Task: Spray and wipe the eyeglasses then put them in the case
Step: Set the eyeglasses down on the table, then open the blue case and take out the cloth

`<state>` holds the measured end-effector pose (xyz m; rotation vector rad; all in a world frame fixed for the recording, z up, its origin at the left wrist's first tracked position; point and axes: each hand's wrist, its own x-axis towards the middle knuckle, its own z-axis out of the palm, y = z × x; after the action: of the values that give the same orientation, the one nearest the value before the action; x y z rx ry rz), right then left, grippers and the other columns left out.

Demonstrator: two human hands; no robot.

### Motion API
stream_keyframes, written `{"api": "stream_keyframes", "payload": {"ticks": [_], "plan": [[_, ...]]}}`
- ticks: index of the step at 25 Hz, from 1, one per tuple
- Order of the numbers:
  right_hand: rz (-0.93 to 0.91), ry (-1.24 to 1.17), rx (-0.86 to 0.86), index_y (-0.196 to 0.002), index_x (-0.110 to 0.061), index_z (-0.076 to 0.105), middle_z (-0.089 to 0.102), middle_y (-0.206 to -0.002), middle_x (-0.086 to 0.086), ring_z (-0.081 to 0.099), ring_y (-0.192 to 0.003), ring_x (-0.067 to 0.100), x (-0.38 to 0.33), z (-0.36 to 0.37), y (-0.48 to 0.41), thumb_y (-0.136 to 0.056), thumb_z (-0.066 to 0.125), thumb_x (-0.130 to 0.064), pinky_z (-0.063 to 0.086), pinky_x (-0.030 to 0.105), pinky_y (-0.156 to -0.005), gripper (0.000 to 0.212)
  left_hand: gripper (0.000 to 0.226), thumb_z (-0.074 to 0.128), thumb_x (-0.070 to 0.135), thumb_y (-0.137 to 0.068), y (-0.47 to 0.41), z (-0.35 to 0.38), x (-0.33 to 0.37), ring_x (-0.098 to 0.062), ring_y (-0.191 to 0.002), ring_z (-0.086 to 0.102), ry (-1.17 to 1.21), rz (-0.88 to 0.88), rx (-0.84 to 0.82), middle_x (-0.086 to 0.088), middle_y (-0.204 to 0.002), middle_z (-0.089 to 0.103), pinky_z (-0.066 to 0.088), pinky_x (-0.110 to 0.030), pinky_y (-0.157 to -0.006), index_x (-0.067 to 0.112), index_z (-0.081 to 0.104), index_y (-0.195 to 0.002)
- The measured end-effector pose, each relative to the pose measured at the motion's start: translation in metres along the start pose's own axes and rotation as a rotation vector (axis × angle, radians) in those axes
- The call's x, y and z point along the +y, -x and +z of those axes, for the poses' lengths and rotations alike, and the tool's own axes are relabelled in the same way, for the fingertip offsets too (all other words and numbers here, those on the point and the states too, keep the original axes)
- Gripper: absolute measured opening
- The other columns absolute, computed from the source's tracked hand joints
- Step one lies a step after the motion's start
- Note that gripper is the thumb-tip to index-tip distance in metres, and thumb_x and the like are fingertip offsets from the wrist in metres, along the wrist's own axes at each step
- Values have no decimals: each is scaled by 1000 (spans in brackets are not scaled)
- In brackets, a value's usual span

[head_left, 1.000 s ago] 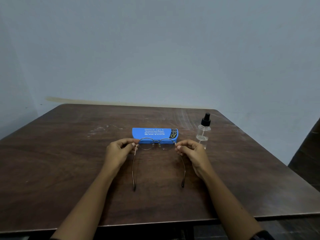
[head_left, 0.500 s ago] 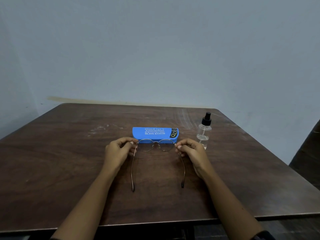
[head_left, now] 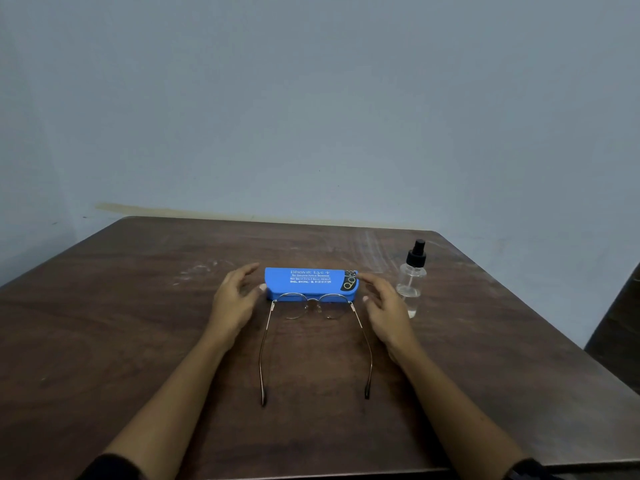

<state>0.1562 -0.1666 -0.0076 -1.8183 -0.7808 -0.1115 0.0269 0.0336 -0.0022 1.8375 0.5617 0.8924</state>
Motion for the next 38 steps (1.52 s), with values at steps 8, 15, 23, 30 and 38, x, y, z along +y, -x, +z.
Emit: {"api": "stream_keyframes", "payload": {"ticks": [8, 15, 23, 30, 38], "plan": [[-22, 9, -245, -125, -22, 54, 44, -139, -3, 38, -126, 6, 7, 4, -35, -77, 67, -4, 32, 17, -103, 52, 53, 63, 10, -82, -30, 6, -8, -15, -120, 47, -91, 22, -247, -9, -135, 50, 36, -27, -103, 18, 46, -132], [-107, 64, -267, -115, -26, 62, 53, -121, -7, 44, -119, 14, 15, 14, -60, -72, 75, -16, 34, 31, -105, 46, 51, 61, 13, -84, -45, 16, -8, -17, -129, 42, -187, 93, -203, -10, -141, 45, 27, -12, -94, 12, 45, -133], [-350, 176, -250, -109, -19, 67, 61, -110, -11, 50, -107, 0, 19, 30, -81, -73, 74, -29, 31, 4, -93, 38, 65, 68, 22, -78, -52, 15, -10, -16, -117, 49, -177, 31, -238, -9, -137, 49, 36, -23, -94, 19, 39, -137], [-712, 543, -173, -111, -15, 64, 69, -107, 1, 64, -93, 17, 21, 35, -89, -83, 49, -41, 49, 29, -80, 41, 57, 56, 30, -87, -52, 19, -9, -23, -128, 41, -311, 106, -248, -11, -140, 45, 33, -32, -103, 15, 35, -138], [-1031, 695, -89, -100, 1, 65, 71, -91, 10, 64, -73, 23, 21, 44, -99, -97, 30, -28, 53, 30, -68, 46, 64, 56, 32, -86, -53, 19, -6, -23, -132, 37, -322, 62, -249, -11, -144, 40, 32, -32, -105, 15, 28, -142]]}}
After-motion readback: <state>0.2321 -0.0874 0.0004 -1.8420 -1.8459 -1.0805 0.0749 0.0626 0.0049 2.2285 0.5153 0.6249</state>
